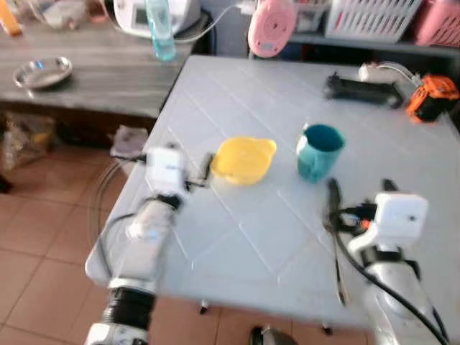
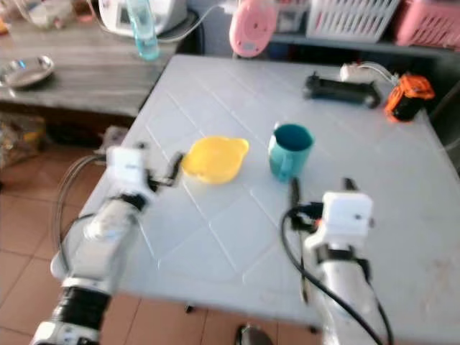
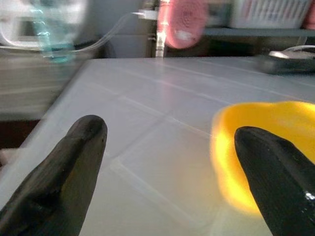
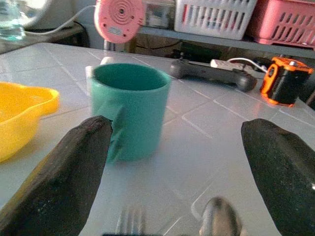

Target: Setting the table

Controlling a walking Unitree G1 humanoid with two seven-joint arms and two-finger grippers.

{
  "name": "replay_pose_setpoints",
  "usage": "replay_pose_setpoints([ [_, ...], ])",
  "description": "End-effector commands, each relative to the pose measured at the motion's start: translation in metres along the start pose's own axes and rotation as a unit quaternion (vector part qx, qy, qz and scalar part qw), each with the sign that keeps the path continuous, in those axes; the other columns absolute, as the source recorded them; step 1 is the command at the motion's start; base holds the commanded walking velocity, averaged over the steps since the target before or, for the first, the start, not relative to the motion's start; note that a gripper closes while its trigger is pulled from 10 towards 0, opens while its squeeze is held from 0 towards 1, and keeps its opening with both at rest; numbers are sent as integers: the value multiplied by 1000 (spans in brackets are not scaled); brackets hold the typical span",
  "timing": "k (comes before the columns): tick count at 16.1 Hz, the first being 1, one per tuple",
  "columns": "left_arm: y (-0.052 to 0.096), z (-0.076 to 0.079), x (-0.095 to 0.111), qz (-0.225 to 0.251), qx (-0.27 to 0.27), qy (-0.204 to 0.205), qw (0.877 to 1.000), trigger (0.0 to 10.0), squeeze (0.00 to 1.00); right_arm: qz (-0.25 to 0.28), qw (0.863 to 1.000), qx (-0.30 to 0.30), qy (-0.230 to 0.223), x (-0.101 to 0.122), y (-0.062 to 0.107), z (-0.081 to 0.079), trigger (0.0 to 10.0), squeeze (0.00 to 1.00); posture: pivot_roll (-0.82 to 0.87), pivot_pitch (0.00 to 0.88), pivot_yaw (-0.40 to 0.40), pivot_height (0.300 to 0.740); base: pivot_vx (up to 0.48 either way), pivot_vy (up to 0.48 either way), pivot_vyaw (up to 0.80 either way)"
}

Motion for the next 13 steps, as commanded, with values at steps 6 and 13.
replay_pose_setpoints([
  [6, -7, -6, 8, -9, -27, 39, 999, 10000, 0, 3, 1000, 12, -5, 4, 4, -6, 10000, 0, 32, 149, -16, 740, 0, 0, 0],
  [13, -42, 7, 28, -60, -111, 128, 984, 10000, 0, -26, 996, 81, -8, 8, 21, -25, 10000, 0, 4, 158, 3, 740, 0, 0, 0],
])
Point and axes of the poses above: a point about 5 cm out from each wrist's last joint towards the gripper, its own y axis pointing back from the gripper into the wrist, its own x axis along the axis of the wrist's last joint, z = x × y, the point moved 2 cm from there along -y, pointing out of the wrist towards the gripper, and after that the axes turned 9 degrees about -y, right-handed, at the moved point
